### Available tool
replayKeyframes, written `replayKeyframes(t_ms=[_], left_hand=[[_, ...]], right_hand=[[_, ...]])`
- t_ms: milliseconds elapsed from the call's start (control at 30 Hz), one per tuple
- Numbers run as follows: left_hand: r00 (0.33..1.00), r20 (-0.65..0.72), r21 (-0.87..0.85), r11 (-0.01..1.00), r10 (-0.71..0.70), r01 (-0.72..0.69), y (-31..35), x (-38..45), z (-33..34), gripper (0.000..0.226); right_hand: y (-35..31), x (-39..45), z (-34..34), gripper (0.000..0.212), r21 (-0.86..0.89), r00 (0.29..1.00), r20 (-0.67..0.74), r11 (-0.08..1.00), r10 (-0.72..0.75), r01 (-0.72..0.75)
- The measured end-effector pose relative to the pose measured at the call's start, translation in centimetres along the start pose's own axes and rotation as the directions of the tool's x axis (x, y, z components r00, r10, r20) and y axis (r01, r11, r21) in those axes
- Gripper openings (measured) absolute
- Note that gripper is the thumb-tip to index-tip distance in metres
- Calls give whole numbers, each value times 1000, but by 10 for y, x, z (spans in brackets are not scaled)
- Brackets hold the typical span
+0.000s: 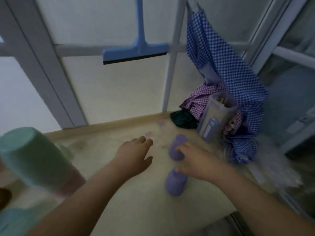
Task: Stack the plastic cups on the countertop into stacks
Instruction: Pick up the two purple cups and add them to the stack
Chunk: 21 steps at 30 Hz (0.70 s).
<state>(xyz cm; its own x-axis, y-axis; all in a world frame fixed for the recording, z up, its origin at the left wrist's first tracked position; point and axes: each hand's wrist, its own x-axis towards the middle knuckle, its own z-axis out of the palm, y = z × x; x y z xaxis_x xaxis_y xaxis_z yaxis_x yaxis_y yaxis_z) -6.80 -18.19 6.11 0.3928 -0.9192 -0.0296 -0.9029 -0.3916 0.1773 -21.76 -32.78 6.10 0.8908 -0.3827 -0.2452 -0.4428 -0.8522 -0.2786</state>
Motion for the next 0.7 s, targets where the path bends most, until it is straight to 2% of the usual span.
replayKeyframes(t_ms=[100, 267, 400, 500, 700], left_hand=[[999, 48, -40, 999, 6, -4, 8, 15, 28, 47], [996, 93, -82, 997, 5, 2, 13, 39, 59, 48], [995, 103, -106, 994, 3, 8, 14, 61, 70, 49], [996, 91, -111, 994, 11, -1, 19, 83, 73, 52], [994, 108, -149, 989, 35, -19, 46, 140, 79, 75]], right_hand=[[16, -7, 35, 70, 18, 992, 109, 997, 68, -70], [28, -1, 80, 86, 87, 987, 127, 990, 98, -110], [36, 7, 90, 81, 166, 990, 113, 980, 88, -106], [48, 7, 76, 75, 194, 993, 50, 974, 108, -116], [95, 7, 25, 76, 174, 972, -89, 965, 216, -198]])
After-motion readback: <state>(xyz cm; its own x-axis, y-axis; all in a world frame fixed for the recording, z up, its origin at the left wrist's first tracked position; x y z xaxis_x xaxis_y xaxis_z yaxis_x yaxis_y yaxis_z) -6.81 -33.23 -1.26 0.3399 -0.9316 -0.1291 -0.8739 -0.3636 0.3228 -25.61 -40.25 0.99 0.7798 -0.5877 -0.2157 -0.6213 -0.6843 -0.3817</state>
